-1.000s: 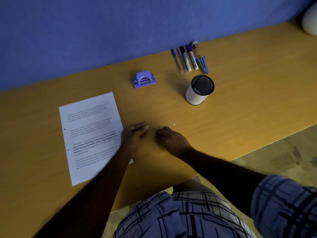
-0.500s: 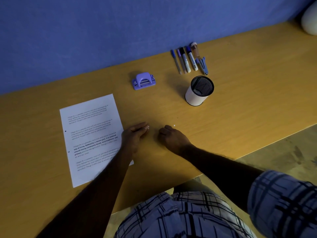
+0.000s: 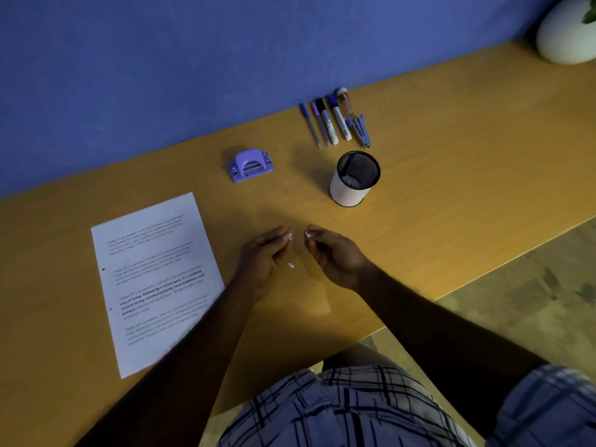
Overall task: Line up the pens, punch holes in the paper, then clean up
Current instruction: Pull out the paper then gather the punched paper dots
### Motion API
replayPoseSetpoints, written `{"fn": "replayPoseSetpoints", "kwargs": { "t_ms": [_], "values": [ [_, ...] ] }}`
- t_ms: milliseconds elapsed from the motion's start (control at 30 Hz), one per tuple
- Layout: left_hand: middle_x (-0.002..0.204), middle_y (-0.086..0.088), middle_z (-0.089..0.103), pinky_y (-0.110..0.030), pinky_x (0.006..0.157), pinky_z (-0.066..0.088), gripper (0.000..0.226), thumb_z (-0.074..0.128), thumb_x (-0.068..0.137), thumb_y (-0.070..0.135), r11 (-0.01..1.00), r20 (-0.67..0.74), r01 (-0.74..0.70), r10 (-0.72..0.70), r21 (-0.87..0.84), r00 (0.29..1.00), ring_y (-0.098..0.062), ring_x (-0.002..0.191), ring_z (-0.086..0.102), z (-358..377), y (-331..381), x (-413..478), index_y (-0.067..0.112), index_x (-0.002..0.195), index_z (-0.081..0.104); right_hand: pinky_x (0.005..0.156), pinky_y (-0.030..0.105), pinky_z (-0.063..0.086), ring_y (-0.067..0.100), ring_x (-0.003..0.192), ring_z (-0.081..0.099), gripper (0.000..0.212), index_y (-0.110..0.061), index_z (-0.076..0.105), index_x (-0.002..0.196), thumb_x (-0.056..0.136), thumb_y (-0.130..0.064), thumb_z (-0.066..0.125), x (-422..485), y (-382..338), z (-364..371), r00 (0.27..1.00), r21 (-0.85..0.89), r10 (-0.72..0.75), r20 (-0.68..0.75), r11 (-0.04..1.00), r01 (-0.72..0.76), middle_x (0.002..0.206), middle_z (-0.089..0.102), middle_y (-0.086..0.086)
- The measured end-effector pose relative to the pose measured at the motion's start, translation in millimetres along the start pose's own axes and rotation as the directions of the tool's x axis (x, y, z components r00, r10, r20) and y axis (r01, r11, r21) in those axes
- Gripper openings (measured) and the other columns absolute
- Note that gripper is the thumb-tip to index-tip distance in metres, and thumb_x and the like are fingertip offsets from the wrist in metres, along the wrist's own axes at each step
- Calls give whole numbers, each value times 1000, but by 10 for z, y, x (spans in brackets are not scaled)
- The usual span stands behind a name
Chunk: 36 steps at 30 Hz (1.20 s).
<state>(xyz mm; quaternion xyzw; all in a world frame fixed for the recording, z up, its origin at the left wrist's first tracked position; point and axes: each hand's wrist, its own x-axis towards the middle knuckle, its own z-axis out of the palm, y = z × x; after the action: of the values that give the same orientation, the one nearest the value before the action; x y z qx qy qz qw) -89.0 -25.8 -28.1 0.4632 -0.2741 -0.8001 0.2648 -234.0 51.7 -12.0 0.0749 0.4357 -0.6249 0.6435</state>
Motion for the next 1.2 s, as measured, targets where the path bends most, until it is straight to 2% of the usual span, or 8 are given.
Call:
{"fn": "replayPoseSetpoints", "kwargs": {
  "t_ms": [333, 500, 633, 733, 900, 1033, 1100, 1200],
  "values": [
    [88, -10, 76, -17, 69, 56, 20, 57, 86, -13, 998, 166, -45, 53, -54, 985, -15, 85, 73, 971, 236, 266, 0, 94, 69, 66, 13, 55, 8, 68, 68, 20, -2, 63, 87, 94, 7, 47, -71, -728, -11, 975, 136, -224, -4, 965, 222, 73, 68, 3],
    [90, -10, 74, -18, 72, 56, 19, 61, 85, -12, 971, 193, -134, 95, 197, 977, -15, 83, 73, 1476, 479, 483, -4, 101, 69, 71, 19, 57, 19, 83, 64, 13, 5, 65, 94, 93, 7, 52, 15, -1223, 27, 929, -14, -368, -42, 930, 368, 91, 65, 13],
    [96, -14, 72, -21, 77, 57, 24, 66, 85, -6, 914, 193, -195, 133, 357, 972, -16, 87, 71, 1697, 559, 683, -7, 109, 67, 72, 22, 59, 21, 76, 67, 12, 3, 67, 83, 86, 12, 59, 121, -1517, 31, 873, -266, -472, -122, 863, 429, 82, 67, 14],
    [99, -10, 74, -29, 84, 58, 22, 69, 84, 2, 759, 225, -295, 199, 581, 954, -15, 91, 71, 1729, 581, 843, 2, 106, 72, 72, 23, 60, 16, 69, 68, 9, 5, 68, 88, 84, 12, 63, 192, -1658, -12, 850, -505, -519, -90, 759, 410, 79, 68, 13],
    [99, -3, 73, -31, 81, 60, 24, 68, 84, 1, 509, 287, -376, 247, 774, 926, -12, 92, 69, 1724, 631, 975, 9, 105, 73, 80, 34, 60, 23, 85, 70, 13, -4, 74, 92, 84, 3, 67, 294, -1785, -144, 810, -849, -585, -42, 449, 280, 93, 73, 13],
    [86, 5, 72, -26, 72, 61, 22, 71, 81, 0, 447, 325, -412, 261, 794, 909, -7, 82, 70, 1746, 664, 969, 11, 101, 75, 65, 19, 55, 3, 73, 63, 14, -13, 76, 89, 80, -3, 72, 315, -1824, -178, 803, -931, -593, 53, 262, 255, 83, 70, -5],
    [81, 12, 69, -25, 71, 61, 23, 72, 81, 0, 407, 343, -430, 270, 806, 900, -2, 77, 69, 1756, 663, 959, 12, 100, 75, 60, 14, 52, 0, 71, 62, 12, -16, 75, 86, 78, -8, 76, 329, -1825, -181, 796, -941, -600, 80, 218, 259, 81, 69, -8],
    [90, 5, 71, -22, 73, 58, 27, 75, 79, 5, 327, 384, -461, 273, 825, 882, -7, 88, 68, 1760, 662, 944, 13, 104, 73, 56, 12, 50, 0, 69, 61, 11, -17, 73, 86, 78, -15, 79, 332, -1818, -184, 791, -941, -601, 113, 189, 279, 78, 67, -10]
  ]
}}
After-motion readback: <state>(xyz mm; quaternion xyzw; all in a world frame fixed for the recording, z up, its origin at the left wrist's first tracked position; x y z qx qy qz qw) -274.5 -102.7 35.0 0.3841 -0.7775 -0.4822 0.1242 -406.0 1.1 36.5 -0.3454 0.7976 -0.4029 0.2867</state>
